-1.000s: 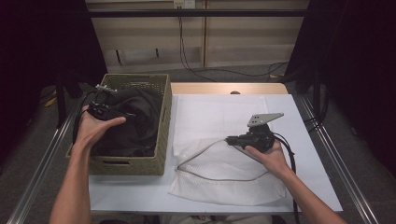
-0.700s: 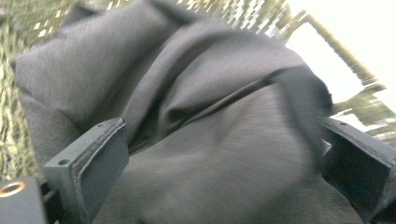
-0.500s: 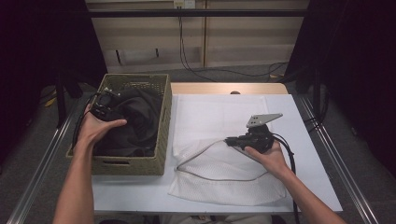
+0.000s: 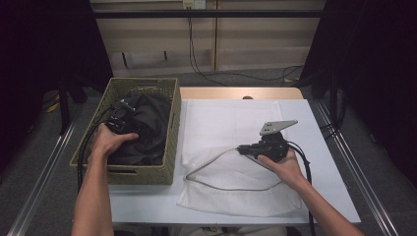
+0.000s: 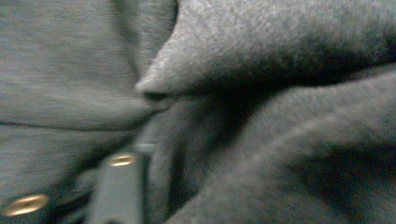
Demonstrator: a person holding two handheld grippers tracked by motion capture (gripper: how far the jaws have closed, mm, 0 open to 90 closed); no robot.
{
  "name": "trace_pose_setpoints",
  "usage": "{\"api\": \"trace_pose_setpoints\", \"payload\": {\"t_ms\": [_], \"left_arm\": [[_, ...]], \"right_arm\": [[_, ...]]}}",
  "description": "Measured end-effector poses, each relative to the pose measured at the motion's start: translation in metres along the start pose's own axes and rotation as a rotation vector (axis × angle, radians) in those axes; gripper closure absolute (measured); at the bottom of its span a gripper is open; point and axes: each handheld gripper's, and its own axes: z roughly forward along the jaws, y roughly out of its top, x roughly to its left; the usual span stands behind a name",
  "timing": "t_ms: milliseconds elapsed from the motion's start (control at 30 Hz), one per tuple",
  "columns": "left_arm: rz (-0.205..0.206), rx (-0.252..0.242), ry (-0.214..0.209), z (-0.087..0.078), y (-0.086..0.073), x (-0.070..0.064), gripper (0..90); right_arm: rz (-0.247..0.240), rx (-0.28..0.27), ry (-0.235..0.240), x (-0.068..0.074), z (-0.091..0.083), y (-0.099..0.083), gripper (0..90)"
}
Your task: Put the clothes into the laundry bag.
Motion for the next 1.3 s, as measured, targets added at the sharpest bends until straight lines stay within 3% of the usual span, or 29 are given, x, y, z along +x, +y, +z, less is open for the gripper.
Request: {"api": "trace_pose_setpoints", "payload": {"t_ms": [67, 100, 133, 300, 333, 533, 600, 700, 833, 1067, 1300], "left_arm": [[-0.003, 0.001, -0.015, -0.001, 0.000, 0.001, 58.9], [-0.019, -0.023, -0.018, 0.000, -0.001, 0.001, 61.4], [-0.007, -0.011, -0.024, -0.001, -0.001, 0.002, 63.7], [-0.016, -0.059, -0.017, -0.005, -0.002, -0.001, 70.0], [-0.001, -0.065, -0.018, -0.008, -0.001, 0.000, 70.8], [-0.034, -0.256, -0.052, -0.029, -0.009, -0.002, 72.7], [-0.053, -0.315, -0.038, -0.034, -0.011, -0.004, 73.0], [-0.040, -0.366, -0.059, -0.044, -0.013, -0.005, 73.7], [-0.050, -0.489, -0.051, -0.056, -0.017, -0.010, 74.1], [-0.071, -0.622, -0.076, -0.073, -0.020, -0.013, 74.4], [-0.056, -0.706, -0.066, -0.094, -0.020, -0.020, 74.8]], "right_arm": [[-0.002, 0.001, -0.001, 0.000, 0.000, 0.000, 89.7], [-0.002, -0.002, 0.001, 0.000, 0.000, 0.000, 89.7], [-0.003, -0.002, 0.001, 0.000, 0.000, 0.000, 89.7], [-0.001, 0.000, 0.000, -0.001, 0.000, 0.000, 89.7], [0.000, 0.000, 0.000, -0.001, 0.001, 0.000, 89.8], [0.002, -0.005, -0.002, -0.001, 0.001, 0.000, 89.9], [0.004, -0.003, -0.003, -0.002, 0.001, 0.000, 89.8], [0.005, -0.002, -0.006, -0.002, 0.001, 0.000, 89.9], [0.006, -0.007, -0.006, -0.001, 0.000, 0.001, 90.0], [0.008, -0.007, -0.008, -0.002, -0.001, 0.000, 90.0], [0.010, -0.008, -0.008, -0.002, 0.000, 0.001, 90.0]]}}
